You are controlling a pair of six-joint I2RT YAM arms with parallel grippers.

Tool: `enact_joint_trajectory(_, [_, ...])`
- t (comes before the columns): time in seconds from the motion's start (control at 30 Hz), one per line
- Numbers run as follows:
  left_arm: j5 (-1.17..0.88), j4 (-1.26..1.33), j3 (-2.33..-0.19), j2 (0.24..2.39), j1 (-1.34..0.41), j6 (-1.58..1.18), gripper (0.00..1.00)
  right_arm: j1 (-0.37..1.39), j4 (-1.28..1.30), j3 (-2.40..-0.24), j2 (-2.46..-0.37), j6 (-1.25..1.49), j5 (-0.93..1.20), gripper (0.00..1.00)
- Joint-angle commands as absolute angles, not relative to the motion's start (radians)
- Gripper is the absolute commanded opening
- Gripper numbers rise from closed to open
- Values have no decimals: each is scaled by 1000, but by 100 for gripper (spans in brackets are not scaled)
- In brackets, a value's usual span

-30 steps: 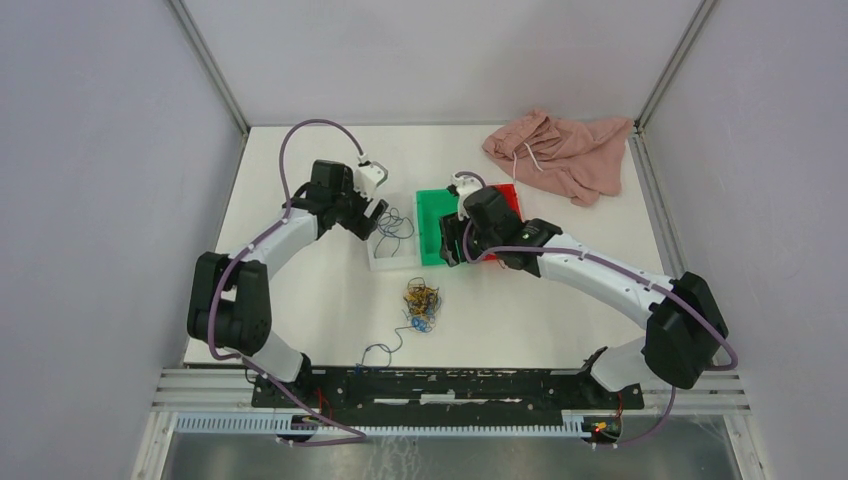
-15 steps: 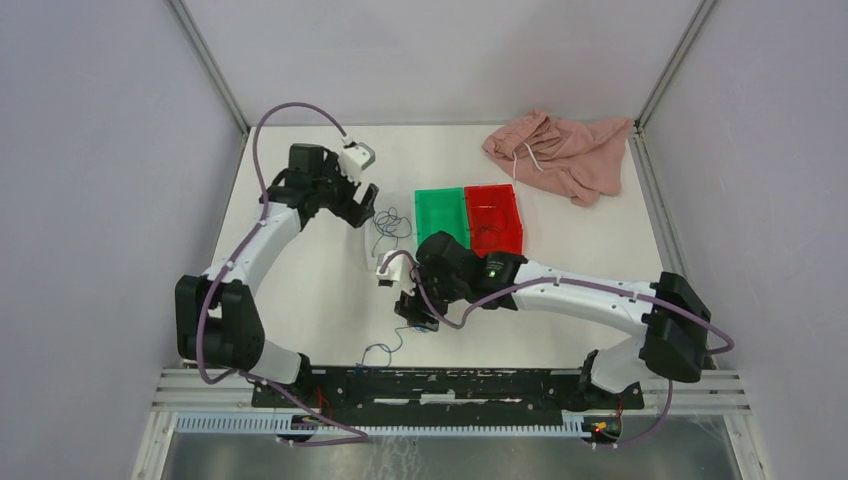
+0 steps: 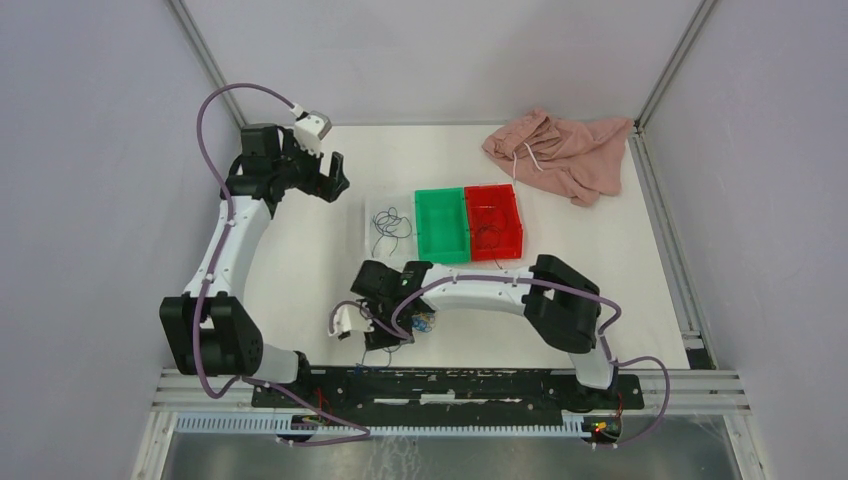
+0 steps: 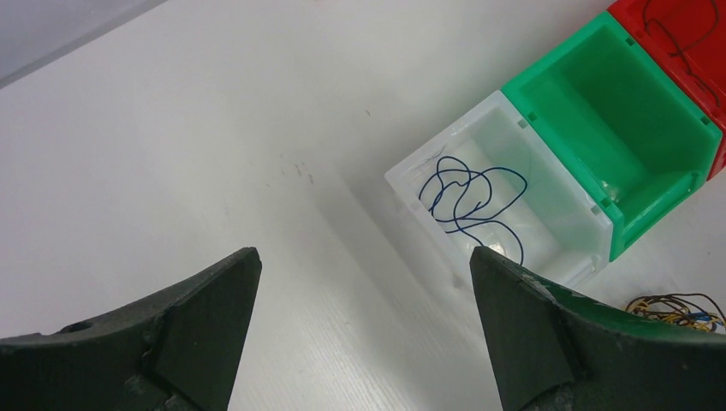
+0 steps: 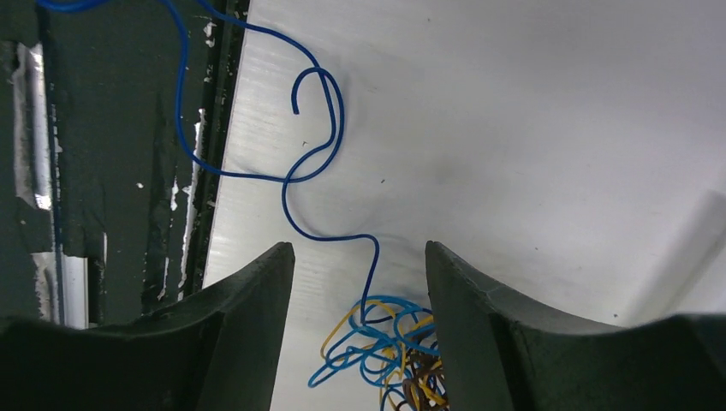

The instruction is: Untangle the cables

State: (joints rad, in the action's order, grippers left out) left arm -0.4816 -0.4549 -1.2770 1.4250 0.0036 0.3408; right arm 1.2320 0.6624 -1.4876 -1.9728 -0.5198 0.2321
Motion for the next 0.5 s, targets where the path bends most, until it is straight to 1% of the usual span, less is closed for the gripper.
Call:
enact_joint_trajectory(0.0, [-520,-458,-1316,1385,8,297,99,1247,714,-1579,-2023,-589,156,64])
enact_joint_trajectory(0.13, [-516,-450,-1323,1376,8,294,99,1246,717,-1588,-2054,-590,119,60])
enact_joint_trajectory(0.17, [-515,-448,-1325,1374,8,293,99,1247,713,-1587,-2058,-588,115,58])
enact_joint_trajectory(0.2, [-515,-449,-1327,1370,8,292,99,1247,706,-1583,-2060,-584,110,54])
enact_joint_trajectory(0.23, [-517,-449,-1329,1368,8,292,99,1246,703,-1582,-2060,-580,105,48])
enact_joint_trajectory(0.3, [-521,-450,-1335,1363,8,294,99,1247,694,-1583,-2059,-570,97,31])
enact_joint_trajectory(0.37, [-525,-460,-1353,1359,8,295,99,1244,662,-1581,-2039,-538,79,17])
enact_joint_trajectory(0.4, [-528,-473,-1369,1359,8,299,99,1237,643,-1577,-2020,-514,82,10])
enact_joint_trajectory(0.47, [-546,-512,-1404,1358,8,317,99,1213,599,-1566,-1979,-459,109,1])
